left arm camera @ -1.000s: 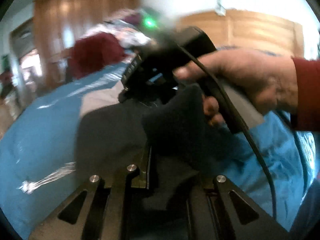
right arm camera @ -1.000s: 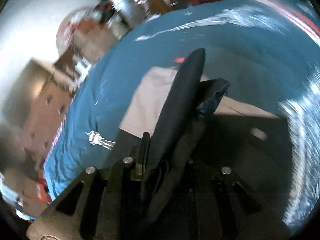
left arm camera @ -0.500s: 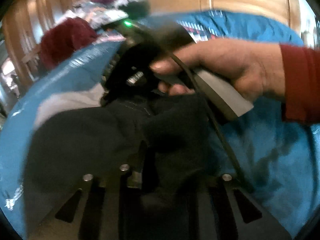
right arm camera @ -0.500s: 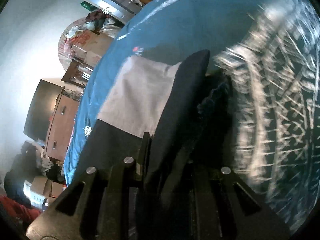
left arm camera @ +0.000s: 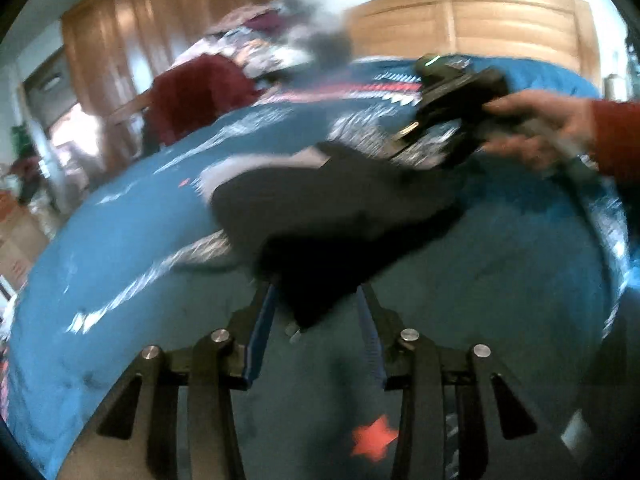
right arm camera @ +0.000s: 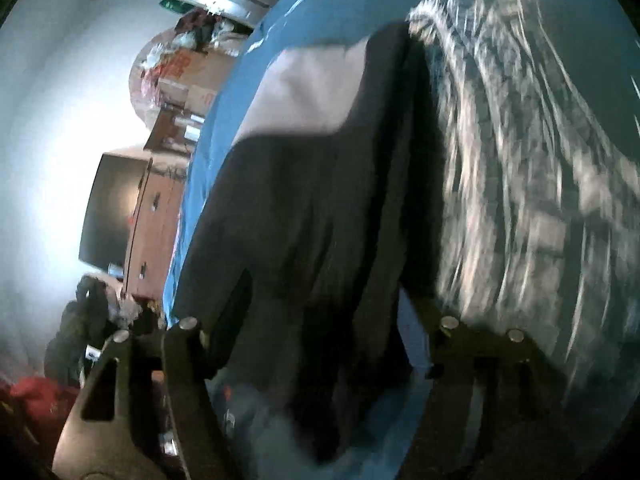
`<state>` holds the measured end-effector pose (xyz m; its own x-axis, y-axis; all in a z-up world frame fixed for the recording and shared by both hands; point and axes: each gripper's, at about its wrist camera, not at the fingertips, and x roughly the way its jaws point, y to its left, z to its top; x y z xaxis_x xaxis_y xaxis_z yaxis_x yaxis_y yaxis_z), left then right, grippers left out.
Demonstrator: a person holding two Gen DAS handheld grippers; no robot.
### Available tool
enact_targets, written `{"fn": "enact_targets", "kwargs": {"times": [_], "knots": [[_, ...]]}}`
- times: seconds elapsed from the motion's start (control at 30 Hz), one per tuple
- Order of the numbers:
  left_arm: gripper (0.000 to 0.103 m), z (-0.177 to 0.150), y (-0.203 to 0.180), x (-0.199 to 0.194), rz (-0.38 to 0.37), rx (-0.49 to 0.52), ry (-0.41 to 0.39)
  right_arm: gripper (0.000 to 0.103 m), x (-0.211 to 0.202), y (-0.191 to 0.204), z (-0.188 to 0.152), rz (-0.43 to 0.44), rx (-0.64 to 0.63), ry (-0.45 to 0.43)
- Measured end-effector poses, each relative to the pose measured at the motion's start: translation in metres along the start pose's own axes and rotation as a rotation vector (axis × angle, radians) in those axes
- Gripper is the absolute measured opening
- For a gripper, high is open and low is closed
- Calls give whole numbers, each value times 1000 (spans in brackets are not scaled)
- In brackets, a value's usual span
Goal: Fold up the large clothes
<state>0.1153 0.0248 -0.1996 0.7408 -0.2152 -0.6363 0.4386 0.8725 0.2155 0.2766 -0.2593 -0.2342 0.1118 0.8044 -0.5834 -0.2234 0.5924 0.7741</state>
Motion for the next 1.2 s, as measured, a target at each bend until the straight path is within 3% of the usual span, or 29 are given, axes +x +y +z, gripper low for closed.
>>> {"fn": "enact_targets", "kwargs": {"times": [0.07, 0.2, 0.23, 0.3, 0.33, 0.37, 0.43, 0.53, 0.6, 0.7, 0.83, 0.87, 0.93, 1.0, 1.07, 1.1, 1.2], "knots": [[44, -5, 8, 16, 22, -17, 43, 71, -4, 7, -10, 11, -11, -9], [46, 5, 21, 45, 46, -44, 27, 71, 5, 14, -15, -46, -26, -52], [47, 10, 25, 61, 79, -28, 37, 59, 8, 18, -16, -63, -40, -69], [52, 13, 33, 80, 89, -38, 53, 17, 11, 24, -15, -120, -66, -118], [52, 15, 41, 85, 108, -34, 59, 5, 9, 20, -15, -113, -50, -139], [47, 17, 48, 84, 130, -15, 55, 4, 5, 13, -15, -110, -29, -169], [51, 10, 52, 74, 174, 93, 44, 3, -15, -10, -21, -88, 33, -244], [48, -18, 31, 101, 175, 303, 137, 2, -7, -34, -33, -77, 78, -238], [40, -23, 23, 100, 188, 345, 108, 1, 1, -45, -35, -68, 99, -244], [41, -12, 32, 70, 129, 261, 77, 1, -1, -47, -33, -61, 89, -272], [41, 2, 46, -1, 145, 125, -88, 0, -4, -54, -35, -64, 76, -277], [41, 13, 52, -9, 151, 81, -142, 0, -1, -53, -34, -62, 76, -280], [42, 30, 58, 2, 131, 50, -169, 0, 0, -53, -38, -57, 73, -289], [42, 35, 57, 49, 116, 83, -123, 0, -2, -52, -40, -70, 67, -300], [42, 12, 44, 126, 48, 205, 130, 1, -12, -45, -48, -101, 57, -331], [42, 2, 38, 138, 61, 252, 125, 1, -19, -41, -51, -109, 48, -356], [38, 15, 43, 128, 44, 241, 108, 0, -23, -49, -58, -131, 71, -373]]}}
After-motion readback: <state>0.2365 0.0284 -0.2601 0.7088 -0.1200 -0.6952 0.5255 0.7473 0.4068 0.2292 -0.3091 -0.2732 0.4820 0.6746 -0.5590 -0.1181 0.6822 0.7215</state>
